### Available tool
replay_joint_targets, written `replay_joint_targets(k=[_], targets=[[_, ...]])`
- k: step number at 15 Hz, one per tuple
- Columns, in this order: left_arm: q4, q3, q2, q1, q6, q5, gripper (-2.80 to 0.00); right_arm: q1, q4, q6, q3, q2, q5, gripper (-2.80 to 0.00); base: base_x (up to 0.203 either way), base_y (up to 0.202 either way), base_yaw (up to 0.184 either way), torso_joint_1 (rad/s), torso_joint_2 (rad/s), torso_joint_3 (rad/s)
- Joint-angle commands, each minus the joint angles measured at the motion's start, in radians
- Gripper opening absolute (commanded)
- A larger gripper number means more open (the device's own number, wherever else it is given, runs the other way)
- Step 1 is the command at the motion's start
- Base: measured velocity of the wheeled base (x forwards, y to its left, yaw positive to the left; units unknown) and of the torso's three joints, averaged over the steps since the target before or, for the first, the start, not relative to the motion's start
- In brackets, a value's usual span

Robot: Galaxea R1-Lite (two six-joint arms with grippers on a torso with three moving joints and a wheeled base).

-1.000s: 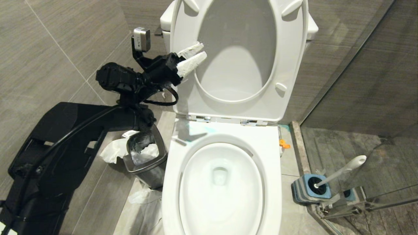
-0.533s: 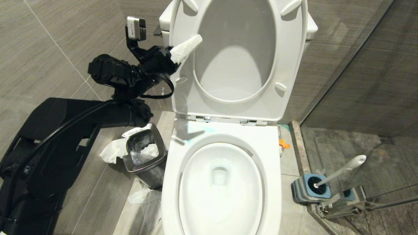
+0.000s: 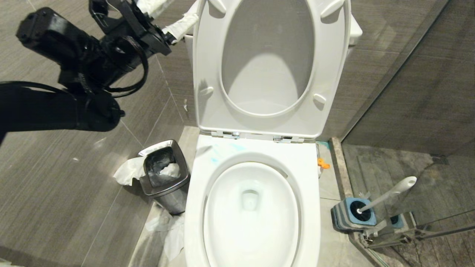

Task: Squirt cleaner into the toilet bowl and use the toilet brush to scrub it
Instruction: Pour in the cleaning agent

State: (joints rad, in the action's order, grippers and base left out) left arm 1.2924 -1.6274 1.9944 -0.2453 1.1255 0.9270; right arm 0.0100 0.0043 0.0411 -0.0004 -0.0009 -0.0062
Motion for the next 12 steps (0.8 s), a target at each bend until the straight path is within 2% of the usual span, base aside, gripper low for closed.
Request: replay_joint_targets(k=[1,2,3,6,7,9,10,12], targets=[[-0.184,0.070,-0.197,0.023,0.002,0.009,0.00,0.001,0.000,0.000,-0.001,0.001,0.002,-2.80,0.000,0.000,0.000,0.000,0.00,0.000],[-0.320,0.089,-0.247,0.020,-0.018,0.009,0.00,0.001,0.000,0.000,0.000,0.001,0.000,-2.80,0.000,0.000,0.000,0.000,0.00,0.000],[-0.439,0.103,-0.290,0.002,-0.088,0.008,0.00,0.001,0.000,0.000,0.000,0.001,0.000,-2.80,0.000,0.000,0.000,0.000,0.00,0.000],[-0.655,0.114,-0.321,-0.031,-0.455,-0.001,0.00,-0.001,0.000,0.000,-0.001,0.001,0.001,-2.80,0.000,0.000,0.000,0.000,0.00,0.000],[-0.773,0.114,-0.345,-0.047,-0.564,-0.029,0.00,0.001,0.000,0.000,-0.001,0.001,0.000,-2.80,0.000,0.000,0.000,0.000,0.00,0.000],[-0.973,0.112,-0.421,-0.100,-0.751,-0.189,0.00,0.001,0.000,0.000,0.000,0.001,0.000,-2.80,0.000,0.000,0.000,0.000,0.00,0.000],[-1.032,0.112,-0.453,-0.114,-0.828,-0.252,0.00,0.001,0.000,0.000,0.000,0.001,0.002,-2.80,0.000,0.000,0.000,0.000,0.00,0.000],[-1.083,0.113,-0.492,-0.118,-0.936,-0.342,0.00,0.001,0.000,0.000,-0.001,0.001,0.000,-2.80,0.000,0.000,0.000,0.000,0.00,0.000]])
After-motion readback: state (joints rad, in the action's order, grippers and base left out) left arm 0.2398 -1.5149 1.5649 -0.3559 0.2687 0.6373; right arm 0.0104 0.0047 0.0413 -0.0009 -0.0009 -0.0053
